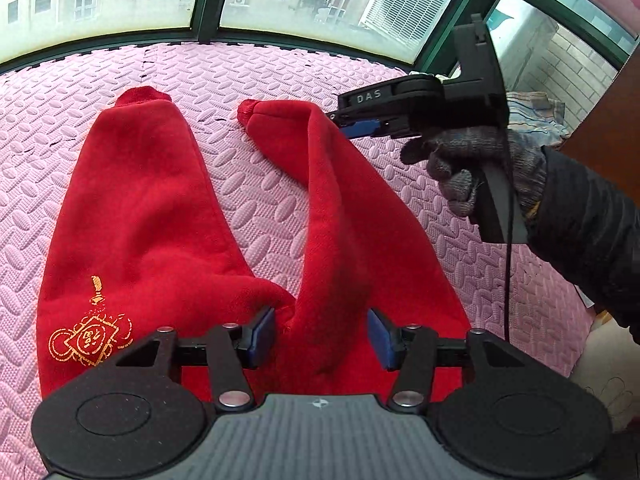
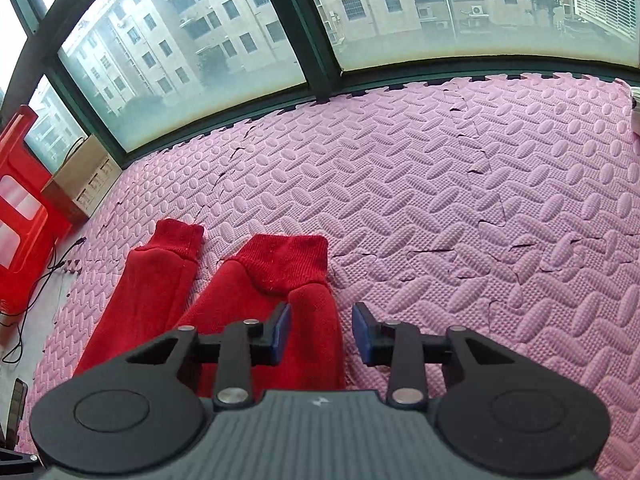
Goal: Fold clothes
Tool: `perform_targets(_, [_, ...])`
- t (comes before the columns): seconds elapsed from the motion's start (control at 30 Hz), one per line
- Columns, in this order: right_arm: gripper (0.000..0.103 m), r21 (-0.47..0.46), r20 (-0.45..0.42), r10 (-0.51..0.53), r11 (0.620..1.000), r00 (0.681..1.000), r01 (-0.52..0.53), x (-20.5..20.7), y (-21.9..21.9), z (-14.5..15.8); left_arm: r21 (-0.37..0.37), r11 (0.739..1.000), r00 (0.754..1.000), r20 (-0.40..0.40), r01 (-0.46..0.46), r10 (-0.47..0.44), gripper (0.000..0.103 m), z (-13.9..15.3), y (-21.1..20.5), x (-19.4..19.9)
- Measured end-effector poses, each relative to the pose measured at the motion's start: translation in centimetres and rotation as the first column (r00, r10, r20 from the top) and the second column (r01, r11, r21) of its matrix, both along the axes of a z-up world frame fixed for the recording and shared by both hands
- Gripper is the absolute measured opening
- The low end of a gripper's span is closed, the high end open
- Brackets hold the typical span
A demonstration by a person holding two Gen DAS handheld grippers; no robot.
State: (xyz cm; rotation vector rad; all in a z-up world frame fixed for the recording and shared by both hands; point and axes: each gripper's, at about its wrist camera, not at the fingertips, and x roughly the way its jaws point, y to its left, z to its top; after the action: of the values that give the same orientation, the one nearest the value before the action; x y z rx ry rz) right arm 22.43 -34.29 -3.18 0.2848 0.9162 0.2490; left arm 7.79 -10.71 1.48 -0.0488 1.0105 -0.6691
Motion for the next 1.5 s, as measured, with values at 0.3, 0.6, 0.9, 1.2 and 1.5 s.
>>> perform_targets(0.3, [0.008,-0.234,0.139,-0.080,0.966,0.987,0.111,-1.1,-0.8,2.8,-0.012,0.999,0.996,0.075,-0.052,0.053,0.065,2.1,1.7,1.1])
perform_targets(0.6, [0.015,-0.297,0.151,-0.125,0.940,0.981,0.166,-1.8,-3.4,3.2,0.061,0.976,0.974,0.105,-0.209,0.202,0.066,1.6,4.8,4.4])
perform_targets(0.9, [0.049,-0.245,0.098,0.070,0.969,0.993,-0.044,-3.2,1.3,1.2,0.120,0.918,0.924,0.121,-0.377,0.363,0.066,0.4,7.6,8.7])
perform_targets(1.2, [0.060,-0.238,0.068,0.061,0.970,0.996,-0.044,-3.4,1.8,0.1,0.078,0.896,0.898,0.099,-0.437,0.430,0.066,-0.9,9.2,13.9])
perform_targets(1.5, [0.068,-0.259,0.077,0.086,0.964,0.993,-0.063,-3.5,2.2,-0.2,0.030,0.904,0.904,0.059,-0.426,0.424,0.063,-1.9,9.1,18.5])
